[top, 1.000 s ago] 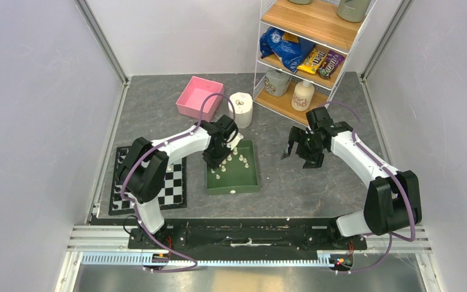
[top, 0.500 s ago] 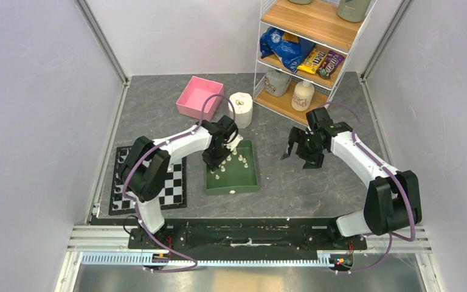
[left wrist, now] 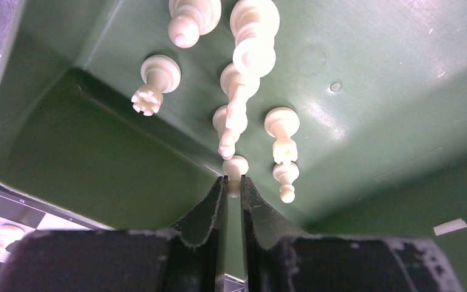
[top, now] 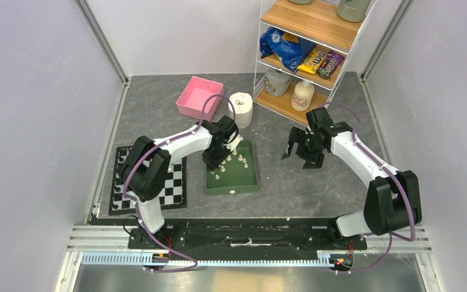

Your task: Set up the chess pieces on the board

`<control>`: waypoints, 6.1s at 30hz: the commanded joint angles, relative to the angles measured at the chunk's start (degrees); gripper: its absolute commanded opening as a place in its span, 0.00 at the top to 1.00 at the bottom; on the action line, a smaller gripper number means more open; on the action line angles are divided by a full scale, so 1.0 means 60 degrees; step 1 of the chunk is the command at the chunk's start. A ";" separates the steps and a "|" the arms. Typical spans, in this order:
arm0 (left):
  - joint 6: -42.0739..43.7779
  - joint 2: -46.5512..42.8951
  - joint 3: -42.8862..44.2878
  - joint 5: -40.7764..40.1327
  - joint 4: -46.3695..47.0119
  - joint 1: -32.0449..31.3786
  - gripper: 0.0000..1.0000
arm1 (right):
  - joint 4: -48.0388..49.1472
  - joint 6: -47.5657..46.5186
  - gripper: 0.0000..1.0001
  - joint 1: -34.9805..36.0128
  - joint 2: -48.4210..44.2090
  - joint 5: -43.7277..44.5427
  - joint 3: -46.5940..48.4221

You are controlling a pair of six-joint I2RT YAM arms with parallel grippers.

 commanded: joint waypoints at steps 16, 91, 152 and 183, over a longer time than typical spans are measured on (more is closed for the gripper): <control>0.0039 -0.0497 0.0530 -0.0018 -0.0261 0.0031 0.98 | 0.0138 -0.0059 0.01 0.0009 -0.0017 -0.0008 0.0037; -0.5327 -0.3801 -0.2740 -0.1288 -0.0148 0.4748 0.98 | 0.0264 -0.0247 0.01 0.0011 0.0201 -0.0192 0.0031; -0.6070 -0.5679 -0.0537 -0.0905 0.0432 0.1741 0.28 | 0.0223 -0.0169 0.01 0.0011 0.0167 -0.0201 0.0074; -0.8765 -0.0195 0.0342 -0.1868 0.3075 -0.1976 0.63 | 0.0047 -0.0313 0.01 0.0010 -0.0090 0.0030 -0.0017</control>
